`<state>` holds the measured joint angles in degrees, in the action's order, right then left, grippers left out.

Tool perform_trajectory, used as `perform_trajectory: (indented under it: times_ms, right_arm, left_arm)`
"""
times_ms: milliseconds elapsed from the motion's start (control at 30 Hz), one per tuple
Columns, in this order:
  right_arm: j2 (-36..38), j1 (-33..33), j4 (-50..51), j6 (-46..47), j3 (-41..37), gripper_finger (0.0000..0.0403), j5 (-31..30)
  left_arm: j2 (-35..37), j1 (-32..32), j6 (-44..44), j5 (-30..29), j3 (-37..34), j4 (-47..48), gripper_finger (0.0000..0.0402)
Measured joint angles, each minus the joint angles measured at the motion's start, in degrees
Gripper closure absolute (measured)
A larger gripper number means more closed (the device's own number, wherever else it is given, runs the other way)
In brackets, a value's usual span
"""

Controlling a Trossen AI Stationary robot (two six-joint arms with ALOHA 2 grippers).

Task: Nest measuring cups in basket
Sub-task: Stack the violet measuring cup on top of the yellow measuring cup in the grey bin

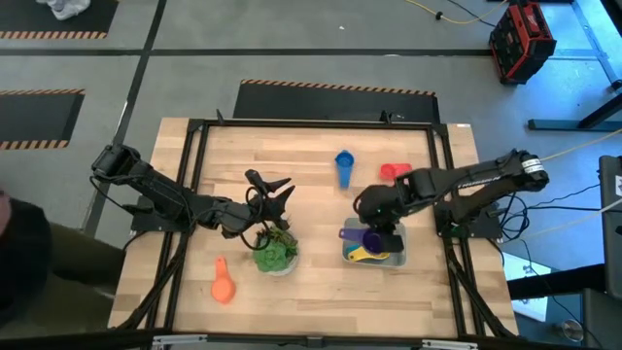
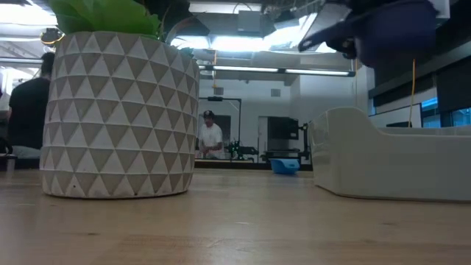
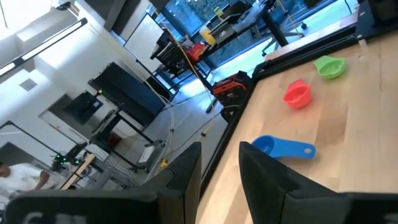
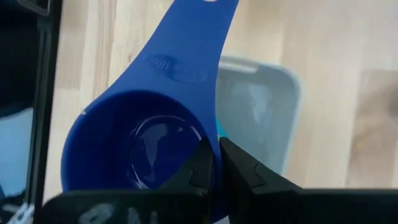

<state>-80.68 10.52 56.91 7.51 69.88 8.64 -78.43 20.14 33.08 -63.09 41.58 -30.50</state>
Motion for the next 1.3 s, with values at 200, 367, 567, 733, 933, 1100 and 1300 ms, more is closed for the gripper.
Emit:
perform_trajectory:
  times_ms: [200, 367, 567, 733, 933, 1100, 1300]
  right_arm:
    - [0.0, 3.2, -1.33, 0.23, -2.01, 0.0381, -0.67]
    - [0.02, 3.94, -1.71, -0.05, -4.65, 0.0381, -4.5]
    - [-0.02, 3.94, -4.69, -1.15, -11.29, 0.0381, -4.52]
    - [-0.02, 3.94, -7.21, -5.38, -13.27, 0.0381, -4.66]
    - [-0.28, 3.94, -7.85, -17.93, -13.22, 0.0381, -4.63]
    - [-1.37, 3.94, -7.96, -22.97, -13.21, 0.0381, -4.56]
    - [-2.23, 3.9, -8.31, -23.17, -13.21, 0.0381, -4.55]
  left_arm:
    - [0.0, 0.0, -0.03, 0.0, 0.0, 0.43, 0.0301]
    - [0.0, 0.0, -0.07, 0.0, 0.0, 0.52, 0.0301]
    - [0.0, 0.0, -0.11, 0.0, -0.01, 0.52, 0.0301]
    - [0.0, 0.0, -0.13, 0.0, -0.02, 0.51, 0.0301]
    - [0.0, 0.0, -0.13, -0.02, -0.02, 0.52, 0.0301]
    - [0.0, 0.0, -0.11, -0.02, -0.02, 0.5, 0.0301]
    - [0.0, 0.0, -0.11, -0.02, -0.02, 0.52, 0.0301]
